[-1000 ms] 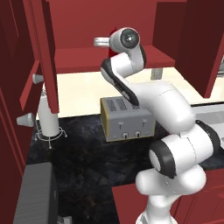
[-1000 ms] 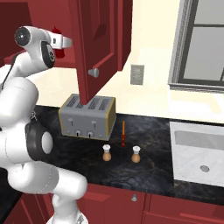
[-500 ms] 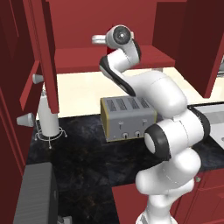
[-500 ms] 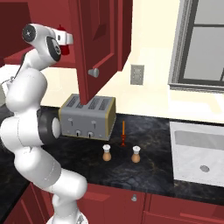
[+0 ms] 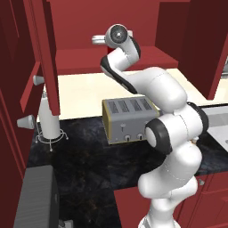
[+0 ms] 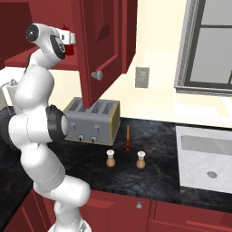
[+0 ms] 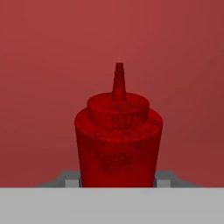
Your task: There are various items on the counter. Only move the condiments/shakers into the cabinet.
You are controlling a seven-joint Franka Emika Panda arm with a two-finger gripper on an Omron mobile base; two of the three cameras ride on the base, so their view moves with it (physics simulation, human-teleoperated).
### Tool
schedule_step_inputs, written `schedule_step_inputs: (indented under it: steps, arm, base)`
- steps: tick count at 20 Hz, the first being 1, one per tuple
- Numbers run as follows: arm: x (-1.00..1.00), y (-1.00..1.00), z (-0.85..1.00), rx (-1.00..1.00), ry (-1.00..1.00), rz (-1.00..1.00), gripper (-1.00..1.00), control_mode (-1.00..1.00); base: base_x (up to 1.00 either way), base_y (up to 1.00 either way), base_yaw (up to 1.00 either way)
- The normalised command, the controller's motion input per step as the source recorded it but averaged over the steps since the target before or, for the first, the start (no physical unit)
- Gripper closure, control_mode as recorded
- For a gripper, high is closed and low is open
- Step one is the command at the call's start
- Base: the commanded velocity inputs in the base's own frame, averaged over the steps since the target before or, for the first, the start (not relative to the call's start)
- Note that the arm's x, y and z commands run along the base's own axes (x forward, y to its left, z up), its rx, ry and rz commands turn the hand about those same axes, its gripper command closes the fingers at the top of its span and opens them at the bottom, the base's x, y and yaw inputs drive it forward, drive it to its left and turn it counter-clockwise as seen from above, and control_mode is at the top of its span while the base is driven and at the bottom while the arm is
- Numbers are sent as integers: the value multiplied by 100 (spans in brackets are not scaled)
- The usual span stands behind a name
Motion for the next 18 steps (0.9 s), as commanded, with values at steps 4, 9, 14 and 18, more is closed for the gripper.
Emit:
schedule_step_inputs:
  steps: [4,9,14,18]
  arm:
    - [0,-29,-24,11,0,0,100,-100]
    - [0,-1,0,2,0,0,100,-100]
    - [0,0,0,0,0,0,-100,-100]
    - [0,0,0,0,0,0,-100,-100]
  base:
    - [0,0,0]
    - [0,0,0]
    - [0,0,0]
    - [0,0,0]
